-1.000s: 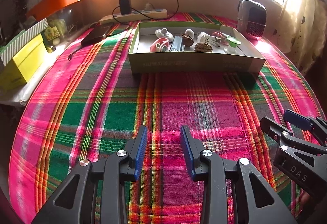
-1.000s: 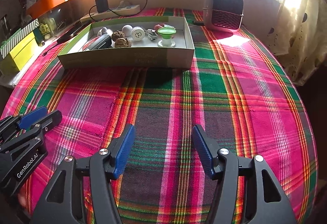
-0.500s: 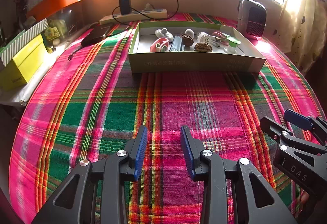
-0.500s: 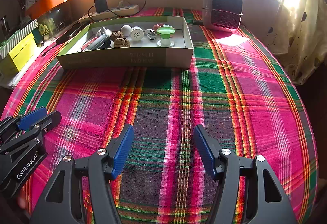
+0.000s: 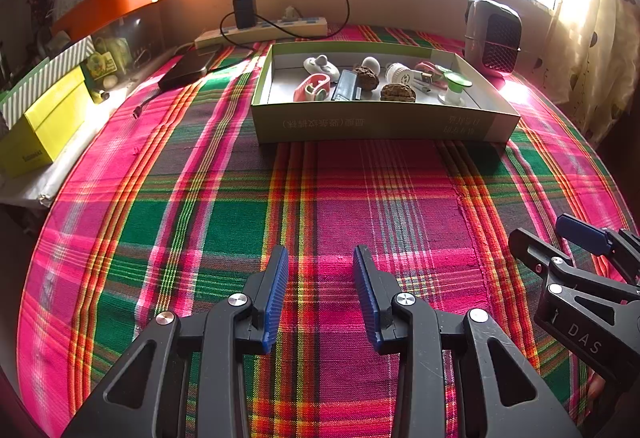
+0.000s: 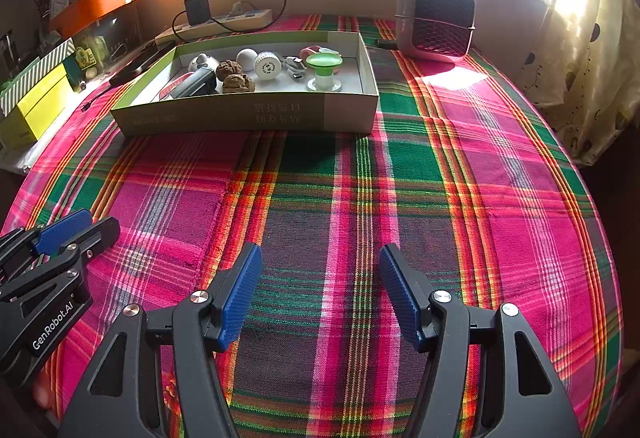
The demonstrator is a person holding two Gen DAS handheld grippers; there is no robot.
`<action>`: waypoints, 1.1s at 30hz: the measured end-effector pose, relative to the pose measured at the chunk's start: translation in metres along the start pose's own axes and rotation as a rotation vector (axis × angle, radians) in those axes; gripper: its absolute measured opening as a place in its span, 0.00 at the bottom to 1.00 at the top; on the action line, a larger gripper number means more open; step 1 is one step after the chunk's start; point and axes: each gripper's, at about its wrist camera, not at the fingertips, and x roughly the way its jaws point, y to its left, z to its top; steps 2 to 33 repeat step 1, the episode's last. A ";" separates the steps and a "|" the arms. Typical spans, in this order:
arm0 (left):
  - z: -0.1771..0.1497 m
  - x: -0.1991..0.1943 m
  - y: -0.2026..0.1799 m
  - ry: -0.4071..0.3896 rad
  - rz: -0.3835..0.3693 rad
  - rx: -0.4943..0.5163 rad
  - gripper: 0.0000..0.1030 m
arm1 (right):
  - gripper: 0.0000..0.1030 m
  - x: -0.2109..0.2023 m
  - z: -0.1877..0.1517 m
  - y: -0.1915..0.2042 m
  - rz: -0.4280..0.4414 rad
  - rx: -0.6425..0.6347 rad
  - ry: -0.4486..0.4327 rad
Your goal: Organize objects
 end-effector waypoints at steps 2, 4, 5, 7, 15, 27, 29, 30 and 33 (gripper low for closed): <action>0.000 0.000 0.000 0.000 0.000 0.000 0.31 | 0.60 0.000 0.000 0.000 0.000 0.000 0.000; 0.000 0.000 0.000 0.000 0.000 0.000 0.31 | 0.60 0.000 0.000 0.000 0.000 0.000 0.000; 0.000 0.000 0.000 0.000 0.000 0.000 0.31 | 0.60 0.000 0.000 0.000 0.000 0.000 0.000; 0.000 0.000 0.000 0.000 0.000 0.000 0.31 | 0.60 0.000 0.000 0.000 0.000 0.000 0.000; 0.000 0.000 0.000 0.000 0.000 0.000 0.31 | 0.60 0.000 0.000 0.000 0.000 0.000 0.000; 0.000 0.000 0.000 0.000 0.000 0.000 0.31 | 0.60 0.000 0.000 0.000 0.000 0.000 0.000; 0.000 0.000 0.000 0.000 0.000 0.000 0.31 | 0.60 0.000 0.000 0.000 0.000 0.000 0.000; 0.000 0.000 0.000 0.000 0.000 0.000 0.31 | 0.60 0.000 0.000 0.000 0.000 0.000 0.000; 0.000 0.000 0.000 0.000 0.000 0.000 0.31 | 0.60 0.000 0.000 0.000 0.000 0.000 0.000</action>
